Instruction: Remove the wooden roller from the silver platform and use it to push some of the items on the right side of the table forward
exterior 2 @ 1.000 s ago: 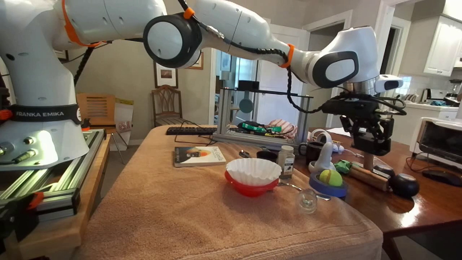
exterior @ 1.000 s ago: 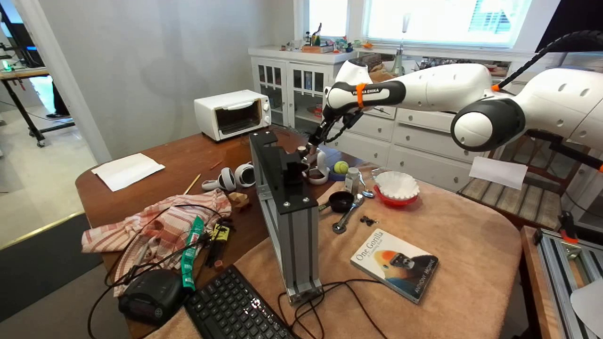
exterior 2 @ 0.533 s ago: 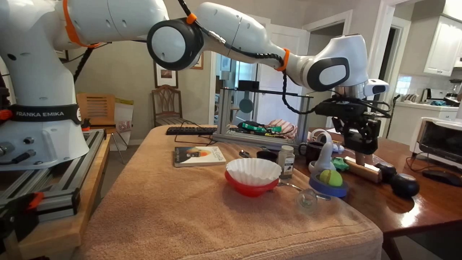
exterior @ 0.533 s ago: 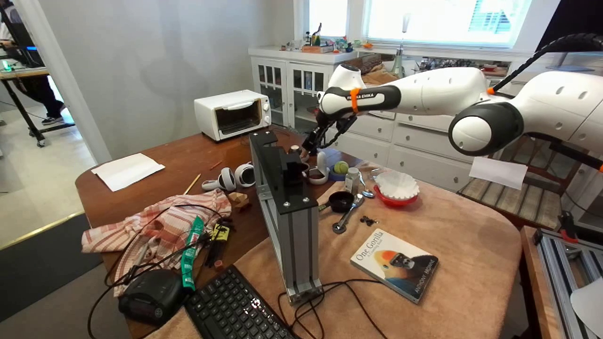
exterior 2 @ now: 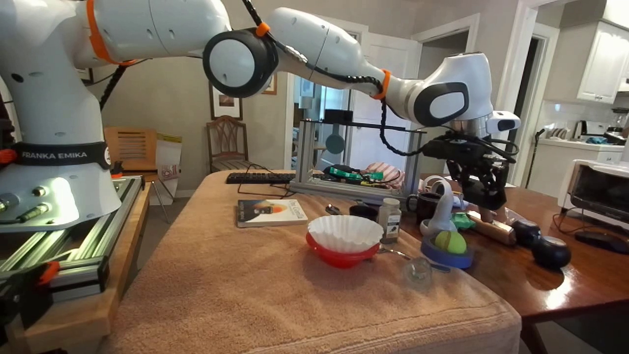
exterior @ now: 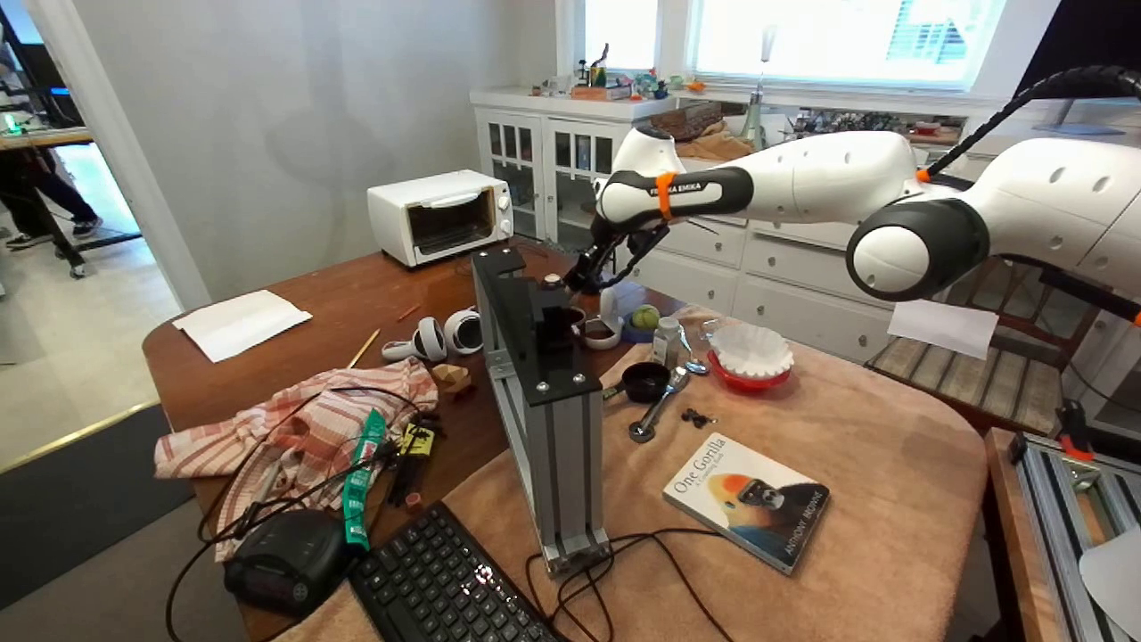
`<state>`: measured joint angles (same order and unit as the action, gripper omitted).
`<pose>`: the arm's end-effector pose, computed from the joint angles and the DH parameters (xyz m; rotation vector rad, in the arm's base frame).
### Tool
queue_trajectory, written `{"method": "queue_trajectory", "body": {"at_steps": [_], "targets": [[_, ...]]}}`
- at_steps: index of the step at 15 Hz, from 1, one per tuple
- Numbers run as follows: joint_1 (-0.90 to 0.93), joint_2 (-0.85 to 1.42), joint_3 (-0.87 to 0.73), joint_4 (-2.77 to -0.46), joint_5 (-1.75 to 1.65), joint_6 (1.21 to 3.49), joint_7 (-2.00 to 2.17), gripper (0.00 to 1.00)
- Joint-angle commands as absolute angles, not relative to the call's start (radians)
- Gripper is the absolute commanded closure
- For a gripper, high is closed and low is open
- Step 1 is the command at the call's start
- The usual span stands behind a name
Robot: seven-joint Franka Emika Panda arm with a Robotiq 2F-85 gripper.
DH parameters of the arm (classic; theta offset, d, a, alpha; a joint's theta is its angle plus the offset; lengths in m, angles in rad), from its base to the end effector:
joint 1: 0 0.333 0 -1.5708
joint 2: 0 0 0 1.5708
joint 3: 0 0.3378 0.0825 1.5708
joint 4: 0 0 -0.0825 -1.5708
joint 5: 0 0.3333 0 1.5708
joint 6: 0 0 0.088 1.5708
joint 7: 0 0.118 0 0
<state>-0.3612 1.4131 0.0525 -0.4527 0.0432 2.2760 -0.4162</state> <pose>0.7695 -0.2754 0.2139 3.0054 0.0470 0.6305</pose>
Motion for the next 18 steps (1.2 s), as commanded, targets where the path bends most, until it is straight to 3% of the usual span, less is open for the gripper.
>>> {"method": "queue_trajectory", "body": {"at_steps": [1, 11, 18], "targets": [[-0.375, 1.379, 0.028, -0.462, 0.036, 2.209, -0.404, 0.63], [-0.364, 1.277, -0.148, -0.488, -0.138, 1.786, -0.436, 0.63], [-0.378, 1.287, -0.077, -0.469, -0.099, 1.680, -0.570, 0.63]]}}
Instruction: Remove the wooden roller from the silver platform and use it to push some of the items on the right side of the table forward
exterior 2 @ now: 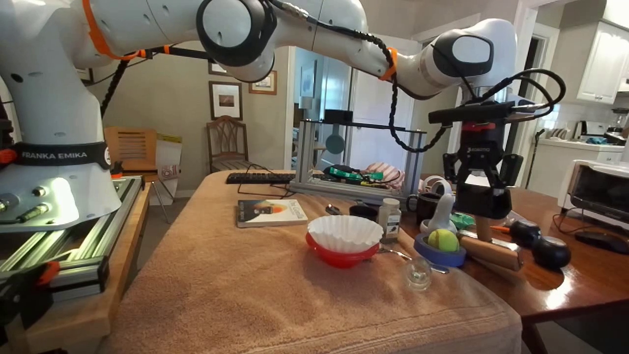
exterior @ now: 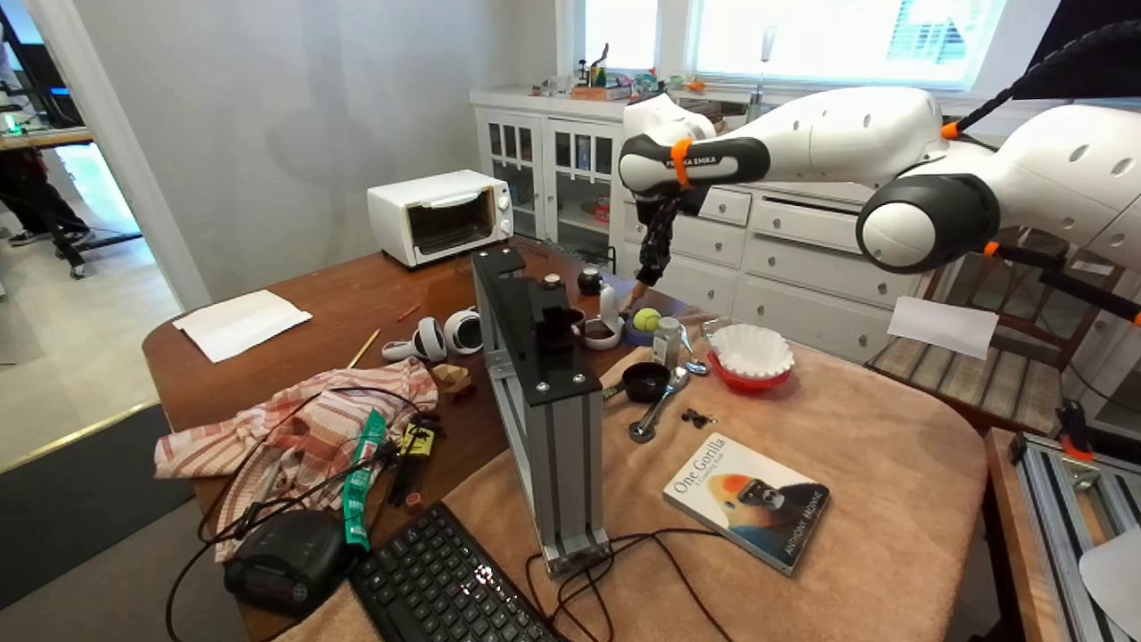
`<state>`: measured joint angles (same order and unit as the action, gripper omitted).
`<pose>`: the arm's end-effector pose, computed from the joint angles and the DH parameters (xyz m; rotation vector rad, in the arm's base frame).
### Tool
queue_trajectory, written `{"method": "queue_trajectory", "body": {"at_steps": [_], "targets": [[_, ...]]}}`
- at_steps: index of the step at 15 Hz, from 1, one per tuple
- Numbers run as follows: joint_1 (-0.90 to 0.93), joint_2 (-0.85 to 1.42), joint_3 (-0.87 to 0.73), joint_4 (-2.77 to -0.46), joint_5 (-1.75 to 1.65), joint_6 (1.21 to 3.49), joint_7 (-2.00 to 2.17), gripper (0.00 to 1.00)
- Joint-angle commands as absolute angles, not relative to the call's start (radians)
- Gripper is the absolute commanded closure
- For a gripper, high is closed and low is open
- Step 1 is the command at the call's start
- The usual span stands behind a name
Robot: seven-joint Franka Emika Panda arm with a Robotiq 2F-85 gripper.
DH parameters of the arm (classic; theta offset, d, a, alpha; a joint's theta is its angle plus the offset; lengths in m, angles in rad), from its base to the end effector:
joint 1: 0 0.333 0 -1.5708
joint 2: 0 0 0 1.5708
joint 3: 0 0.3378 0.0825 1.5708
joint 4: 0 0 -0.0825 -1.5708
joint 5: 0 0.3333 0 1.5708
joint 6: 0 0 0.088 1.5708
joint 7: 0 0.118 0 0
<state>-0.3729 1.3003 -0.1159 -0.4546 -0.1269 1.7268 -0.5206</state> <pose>0.7040 -0.3256 0.2476 2.9290 0.2003 -0.1921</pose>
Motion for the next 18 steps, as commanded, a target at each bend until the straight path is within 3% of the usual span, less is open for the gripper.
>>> {"method": "queue_trajectory", "body": {"at_steps": [1, 10, 18], "targets": [[-0.381, 1.290, -0.061, -0.465, -0.086, 1.674, -0.570, 0.63], [-0.393, 1.319, -0.012, -0.443, -0.005, 1.696, -0.472, 0.63], [-0.363, 1.372, 0.005, -0.432, 0.010, 1.849, -0.424, 0.63]]}}
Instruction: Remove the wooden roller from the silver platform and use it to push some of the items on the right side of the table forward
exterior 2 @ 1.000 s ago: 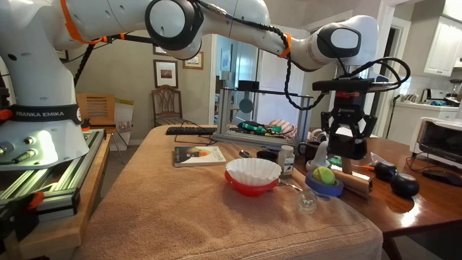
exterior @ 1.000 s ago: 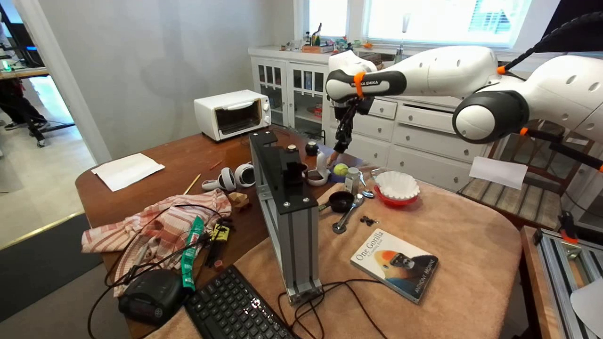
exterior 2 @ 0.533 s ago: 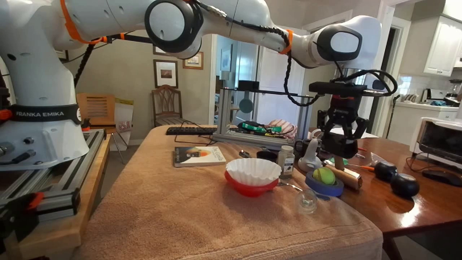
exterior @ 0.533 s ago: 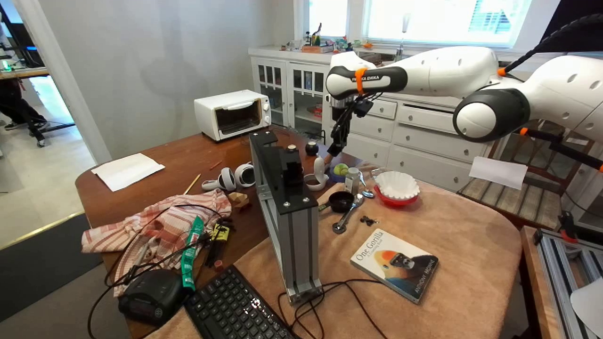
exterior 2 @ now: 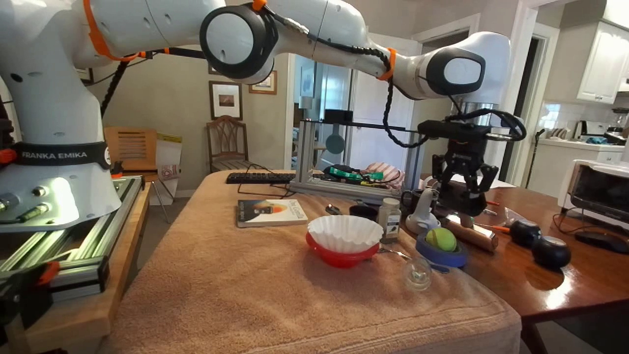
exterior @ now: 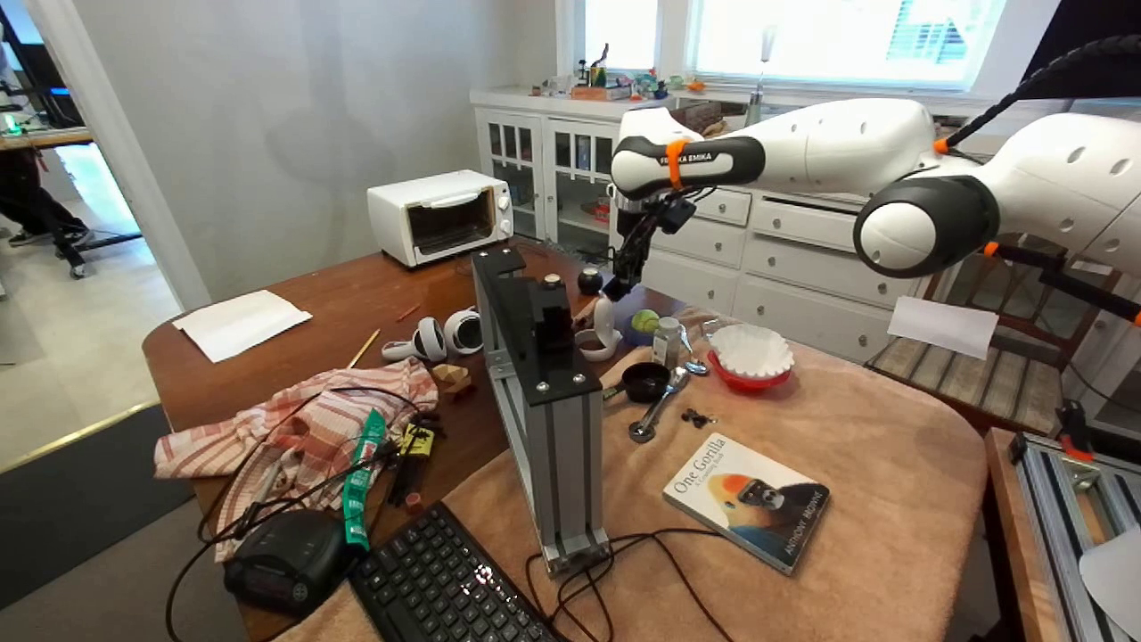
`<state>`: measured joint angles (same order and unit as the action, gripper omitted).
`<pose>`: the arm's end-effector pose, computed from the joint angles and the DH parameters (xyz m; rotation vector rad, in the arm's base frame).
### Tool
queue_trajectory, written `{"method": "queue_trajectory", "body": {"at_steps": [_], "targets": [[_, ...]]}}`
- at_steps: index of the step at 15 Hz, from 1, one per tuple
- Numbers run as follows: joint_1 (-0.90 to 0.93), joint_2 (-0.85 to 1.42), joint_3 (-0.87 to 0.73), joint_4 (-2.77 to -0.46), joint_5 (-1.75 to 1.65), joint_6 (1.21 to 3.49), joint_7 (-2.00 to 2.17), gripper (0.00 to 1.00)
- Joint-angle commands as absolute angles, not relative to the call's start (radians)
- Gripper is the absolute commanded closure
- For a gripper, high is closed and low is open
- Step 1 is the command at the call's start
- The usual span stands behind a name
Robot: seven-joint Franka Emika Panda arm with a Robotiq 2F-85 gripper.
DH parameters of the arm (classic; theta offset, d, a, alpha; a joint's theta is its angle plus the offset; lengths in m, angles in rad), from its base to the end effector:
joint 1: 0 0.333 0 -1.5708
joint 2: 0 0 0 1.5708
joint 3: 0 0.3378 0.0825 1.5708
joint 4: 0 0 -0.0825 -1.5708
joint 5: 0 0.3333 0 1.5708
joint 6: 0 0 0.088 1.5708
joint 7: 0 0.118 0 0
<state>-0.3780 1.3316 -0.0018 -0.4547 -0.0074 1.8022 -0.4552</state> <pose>0.7253 -0.2893 0.2256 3.1245 0.1226 0.0171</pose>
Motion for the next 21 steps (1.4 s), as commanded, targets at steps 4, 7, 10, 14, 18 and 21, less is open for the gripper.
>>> {"method": "queue_trajectory", "body": {"at_steps": [4, 7, 10, 14, 18, 21], "targets": [[-0.342, 1.391, 0.010, -0.430, 0.012, 1.897, -0.396, 0.63], [-0.334, 1.386, 0.008, -0.432, 0.010, 1.904, -0.380, 0.63], [-0.343, 1.356, -0.001, -0.453, 0.003, 1.914, -0.383, 0.63], [-0.366, 1.317, -0.018, -0.456, -0.007, 1.884, -0.394, 0.63], [-0.390, 1.274, -0.022, -0.460, -0.007, 1.867, -0.413, 0.63], [-0.394, 1.257, -0.026, -0.463, -0.010, 1.867, -0.421, 0.63]]}}
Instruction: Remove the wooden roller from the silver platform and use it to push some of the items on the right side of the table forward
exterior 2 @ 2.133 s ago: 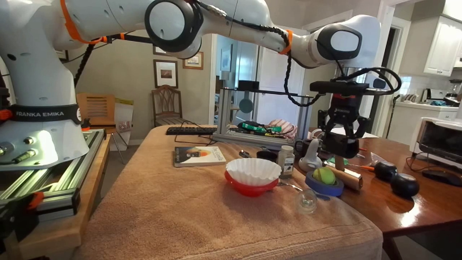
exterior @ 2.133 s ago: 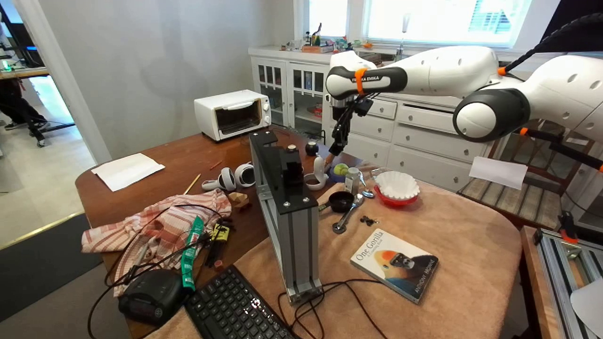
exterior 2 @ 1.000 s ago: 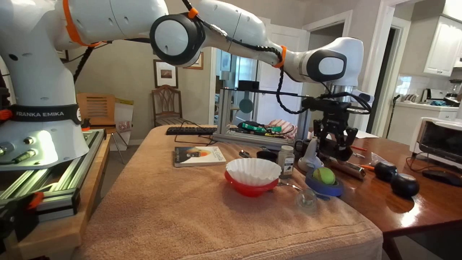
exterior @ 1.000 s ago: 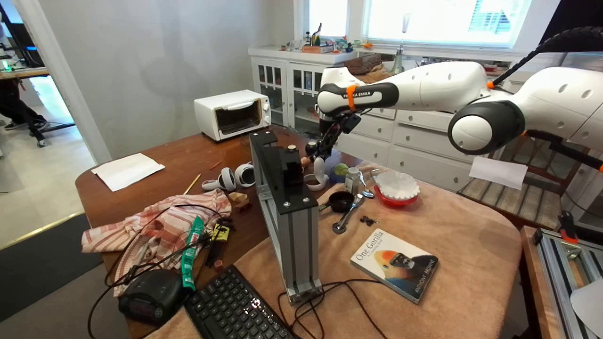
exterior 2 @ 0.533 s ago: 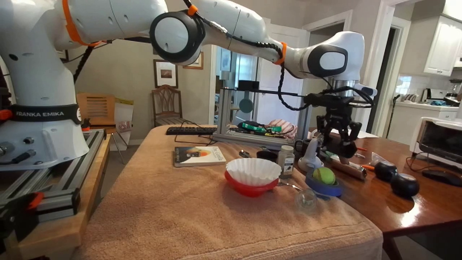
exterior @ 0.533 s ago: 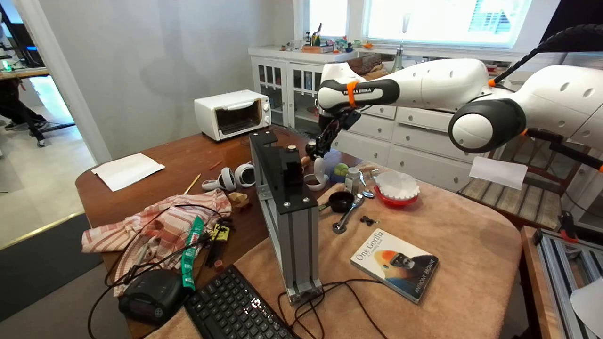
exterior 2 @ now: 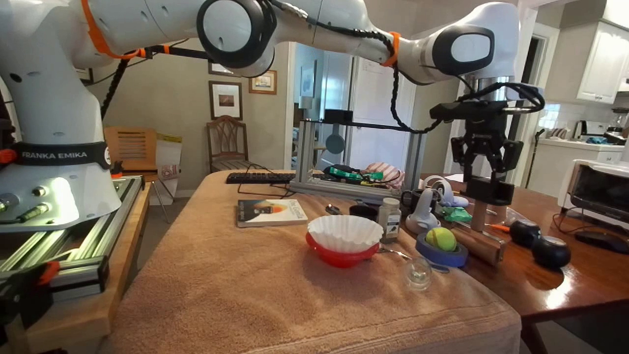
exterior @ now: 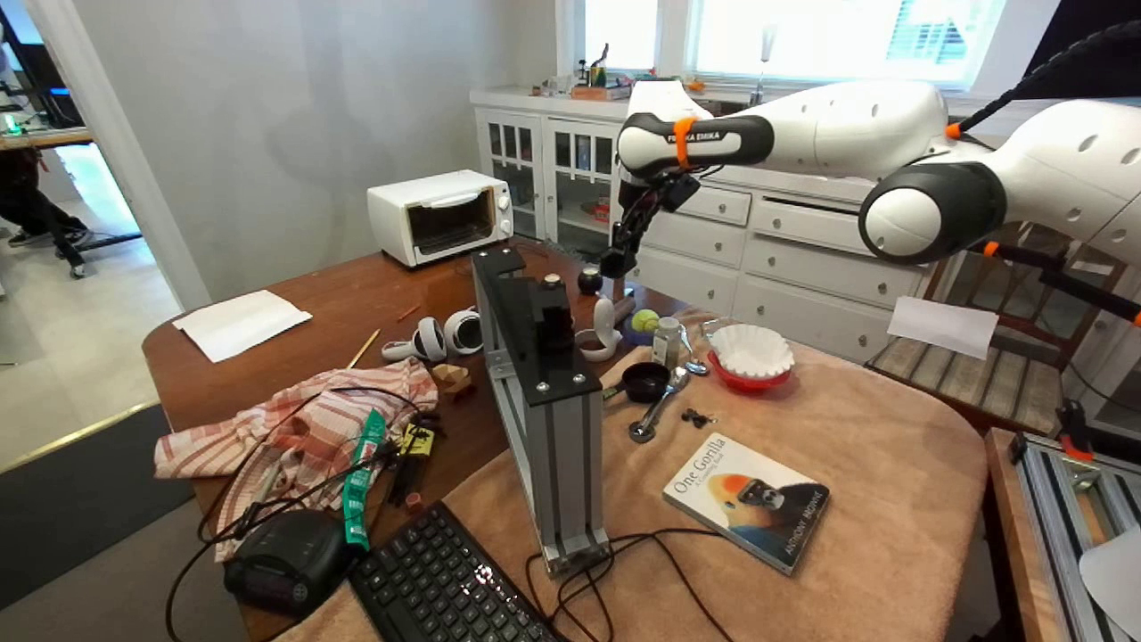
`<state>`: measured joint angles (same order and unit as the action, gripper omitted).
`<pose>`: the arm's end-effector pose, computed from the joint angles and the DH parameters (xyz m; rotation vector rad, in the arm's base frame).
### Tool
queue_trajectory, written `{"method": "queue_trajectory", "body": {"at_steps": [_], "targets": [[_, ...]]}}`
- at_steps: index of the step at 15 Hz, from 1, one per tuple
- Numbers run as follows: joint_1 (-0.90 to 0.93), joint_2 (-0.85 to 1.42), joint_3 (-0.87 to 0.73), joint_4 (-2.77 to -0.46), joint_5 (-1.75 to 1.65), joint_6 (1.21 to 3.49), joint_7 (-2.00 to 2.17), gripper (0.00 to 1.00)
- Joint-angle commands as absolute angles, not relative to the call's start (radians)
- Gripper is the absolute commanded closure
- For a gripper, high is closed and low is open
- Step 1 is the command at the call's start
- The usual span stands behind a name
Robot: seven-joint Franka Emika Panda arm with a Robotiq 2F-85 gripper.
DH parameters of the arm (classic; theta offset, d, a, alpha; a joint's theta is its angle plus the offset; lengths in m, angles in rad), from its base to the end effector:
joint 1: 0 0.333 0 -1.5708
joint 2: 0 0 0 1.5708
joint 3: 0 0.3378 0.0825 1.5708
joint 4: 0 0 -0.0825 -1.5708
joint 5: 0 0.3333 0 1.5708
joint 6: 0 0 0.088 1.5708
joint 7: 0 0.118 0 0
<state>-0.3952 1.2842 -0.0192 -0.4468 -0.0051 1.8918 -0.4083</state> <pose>0.7317 -0.3115 0.2753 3.0495 0.0158 0.2119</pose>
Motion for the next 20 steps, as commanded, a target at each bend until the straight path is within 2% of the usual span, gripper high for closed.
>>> {"method": "queue_trajectory", "body": {"at_steps": [1, 20], "targets": [[-0.394, 1.255, -0.026, -0.464, -0.009, 1.867, -0.424, 0.63], [-0.380, 1.148, 0.005, -0.456, 0.001, 1.864, -0.576, 0.63]]}}
